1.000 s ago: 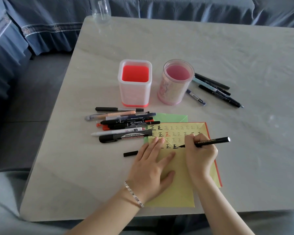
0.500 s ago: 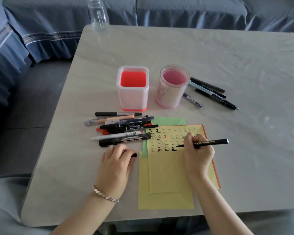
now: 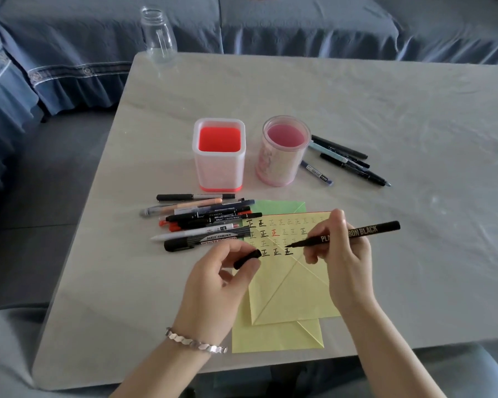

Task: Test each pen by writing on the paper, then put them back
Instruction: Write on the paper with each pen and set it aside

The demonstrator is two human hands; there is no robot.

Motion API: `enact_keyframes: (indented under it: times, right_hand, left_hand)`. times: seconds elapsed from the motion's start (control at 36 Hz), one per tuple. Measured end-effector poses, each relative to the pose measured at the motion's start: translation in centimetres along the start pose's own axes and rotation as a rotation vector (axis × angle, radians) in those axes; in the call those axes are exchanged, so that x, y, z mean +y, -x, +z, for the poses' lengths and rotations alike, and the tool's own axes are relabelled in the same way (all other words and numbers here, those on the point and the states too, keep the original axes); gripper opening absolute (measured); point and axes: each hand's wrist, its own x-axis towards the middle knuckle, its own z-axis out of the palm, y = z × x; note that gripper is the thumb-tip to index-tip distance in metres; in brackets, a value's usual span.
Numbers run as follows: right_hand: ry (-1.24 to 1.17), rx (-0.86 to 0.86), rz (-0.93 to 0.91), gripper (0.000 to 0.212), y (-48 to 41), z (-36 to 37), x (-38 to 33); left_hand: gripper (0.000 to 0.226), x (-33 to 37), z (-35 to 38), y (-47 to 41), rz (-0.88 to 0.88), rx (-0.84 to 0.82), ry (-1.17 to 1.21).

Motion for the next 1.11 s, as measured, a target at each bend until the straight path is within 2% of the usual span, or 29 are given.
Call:
enact_keyframes:
  times: [0.19,0.31,0.58,0.75,0.97,1.11]
  right_hand:
    - [0.012,-0.049,-0.06,0.042,1.4,0.1,-1.1]
    - [0.022,-0.067,-0.051,0.035,1.7,0.2,-0.9]
    - [0.077,-0.087,-0.062,0.038,2.1,0.4,-0.7]
    - [0.113,-0.124,-0.039,0.031,2.4,0.5,-0.3]
    - [0.153,-0.109,-0.047,0.041,2.4,0.2,0.2]
    - [0.133,-0.079,-0.023,0.043,2.6,-0.1,0.2]
  left_hand:
    - [0.024,0.4,0.1,0.3,0.0,-0.039,0.022]
    - [0.026,0.6,0.3,0.4,0.013,-0.057,0.013]
    - [0.028,1.2,0.9,0.5,0.031,-0.1,-0.037]
    - [0.026,1.5,1.0,0.5,0.011,-0.128,-0.023]
    - [0.029,1.3,0.8,0.5,0.048,-0.224,-0.124]
    - [0.018,1.4,0.9,0.4,0.056,-0.268,-0.118]
